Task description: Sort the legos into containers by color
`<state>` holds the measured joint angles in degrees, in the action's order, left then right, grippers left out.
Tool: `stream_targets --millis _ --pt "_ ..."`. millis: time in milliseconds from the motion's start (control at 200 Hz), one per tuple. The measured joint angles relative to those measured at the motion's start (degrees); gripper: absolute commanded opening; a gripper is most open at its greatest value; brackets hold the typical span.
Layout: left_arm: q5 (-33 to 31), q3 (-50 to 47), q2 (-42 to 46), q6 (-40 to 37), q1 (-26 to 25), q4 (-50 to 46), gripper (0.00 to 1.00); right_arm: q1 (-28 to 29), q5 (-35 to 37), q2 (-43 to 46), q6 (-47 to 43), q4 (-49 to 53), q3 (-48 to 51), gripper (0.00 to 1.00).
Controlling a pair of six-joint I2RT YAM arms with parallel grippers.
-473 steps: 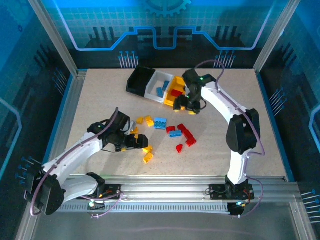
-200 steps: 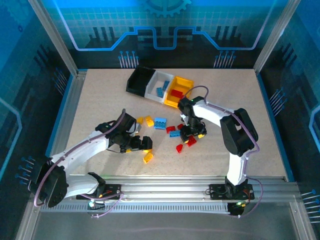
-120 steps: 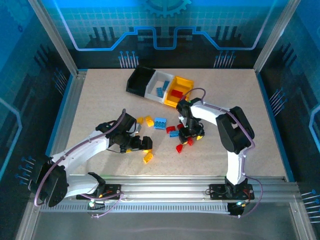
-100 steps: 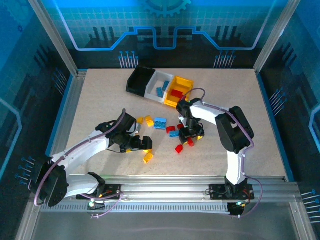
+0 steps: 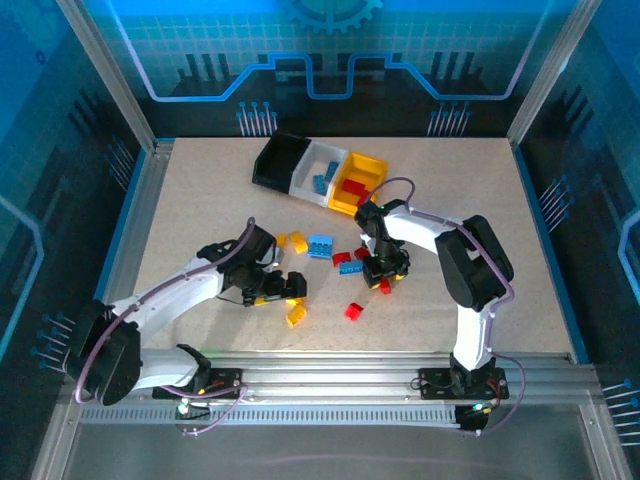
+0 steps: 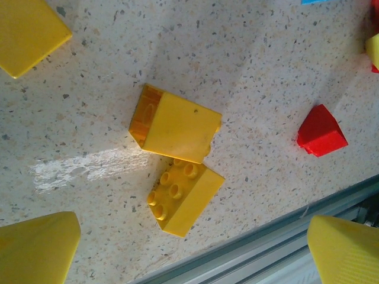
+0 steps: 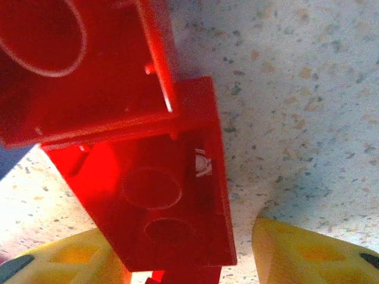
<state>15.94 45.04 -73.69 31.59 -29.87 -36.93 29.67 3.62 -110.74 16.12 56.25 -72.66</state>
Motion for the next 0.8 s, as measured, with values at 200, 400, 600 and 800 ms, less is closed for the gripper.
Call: stream_targets --millis 200,400,600,800 --pt "0.28 0.02 -0.96 0.02 0.0 0.81 0.99 0.07 -1.49 1.55 2.56 -0.07 2.23 0.52" --pt "0.42 0.02 -2.03 0.02 0.0 1.92 0.99 0.57 -2.36 1.88 4.37 1.05 2.86 0.31" --pt "0.42 0.13 -2.36 0.02 0.0 2.36 0.99 1.31 -2.78 2.49 5.09 3.3 2.73 0.24" --pt "0.39 0.11 -2.34 0.04 0.0 2.38 0.99 1.36 -3.52 3.82 5.09 6.19 -1.97 0.22"
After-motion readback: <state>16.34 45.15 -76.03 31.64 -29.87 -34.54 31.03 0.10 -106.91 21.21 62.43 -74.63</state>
